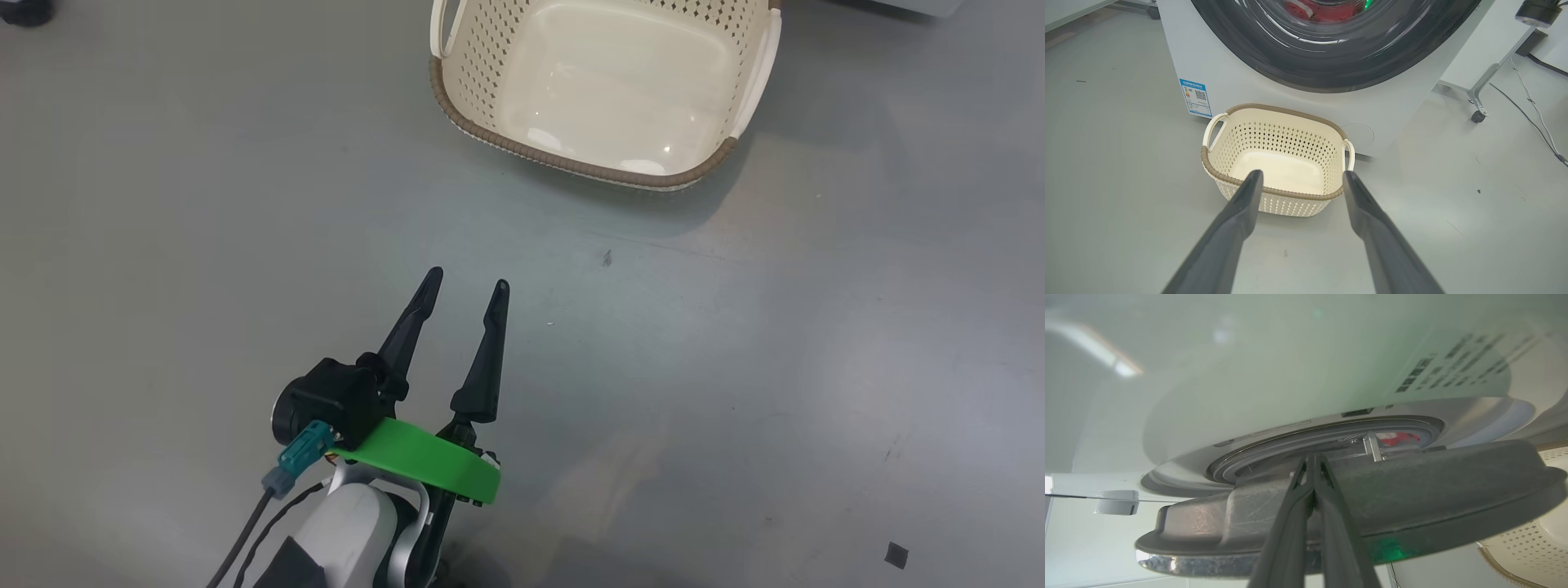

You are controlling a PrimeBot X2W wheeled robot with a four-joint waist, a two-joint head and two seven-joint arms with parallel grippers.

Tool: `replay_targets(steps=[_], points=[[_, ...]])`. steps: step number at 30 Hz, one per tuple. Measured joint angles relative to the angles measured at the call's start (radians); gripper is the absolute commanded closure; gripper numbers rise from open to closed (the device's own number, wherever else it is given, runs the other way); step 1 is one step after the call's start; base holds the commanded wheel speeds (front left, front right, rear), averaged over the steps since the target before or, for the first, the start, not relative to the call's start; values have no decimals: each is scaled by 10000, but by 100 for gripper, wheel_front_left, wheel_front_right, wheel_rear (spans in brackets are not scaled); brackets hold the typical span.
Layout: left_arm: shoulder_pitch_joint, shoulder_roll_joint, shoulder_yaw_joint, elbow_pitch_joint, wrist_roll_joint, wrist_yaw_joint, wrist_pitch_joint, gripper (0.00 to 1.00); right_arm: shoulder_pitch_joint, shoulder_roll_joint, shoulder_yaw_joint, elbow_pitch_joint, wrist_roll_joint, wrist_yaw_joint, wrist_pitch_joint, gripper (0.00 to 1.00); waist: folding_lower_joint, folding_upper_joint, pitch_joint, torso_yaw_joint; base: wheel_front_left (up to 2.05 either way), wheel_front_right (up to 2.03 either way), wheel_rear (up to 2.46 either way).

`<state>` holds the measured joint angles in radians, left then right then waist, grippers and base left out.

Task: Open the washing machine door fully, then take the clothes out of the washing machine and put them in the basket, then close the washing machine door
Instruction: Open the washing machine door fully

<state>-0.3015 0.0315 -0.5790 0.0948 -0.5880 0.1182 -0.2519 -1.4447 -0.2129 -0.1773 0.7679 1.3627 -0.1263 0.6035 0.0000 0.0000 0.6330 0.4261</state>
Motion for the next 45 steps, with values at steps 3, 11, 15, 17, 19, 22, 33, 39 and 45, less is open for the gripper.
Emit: replay_targets(steps=[3,11,15,17,19,22,33,39,45], points=[[0,0,21,-2,2,0,0,0,3,-8,2,132,0,0,117,100,0,0,-47,-26,0,0,0],[0,0,69,23,31,0,0,0,73,-40,36,389,4,0,431,100,0,0,-173,-76,0,0,0],[1,0,84,46,63,0,0,0,165,-36,81,506,8,0,573,100,0,0,-240,-95,0,0,0],[1,0,86,58,92,0,0,0,199,-36,109,554,8,0,650,100,0,0,-277,-105,0,0,0],[1,0,88,90,92,0,0,0,236,-35,142,593,8,0,734,100,0,0,-319,-112,0,0,0],[2,0,86,140,92,0,0,0,378,-36,146,614,8,0,748,100,0,0,-384,-116,0,0,0],[44,2,203,253,176,0,0,0,914,29,165,830,15,-2,968,100,0,0,-821,-165,0,0,0],[143,2,222,301,240,0,0,0,1271,196,182,959,102,4,1089,100,0,0,-1082,-228,0,0,0],[164,4,290,313,268,0,0,0,1536,343,205,1070,102,2,1187,100,0,0,-1311,-310,0,0,0]])
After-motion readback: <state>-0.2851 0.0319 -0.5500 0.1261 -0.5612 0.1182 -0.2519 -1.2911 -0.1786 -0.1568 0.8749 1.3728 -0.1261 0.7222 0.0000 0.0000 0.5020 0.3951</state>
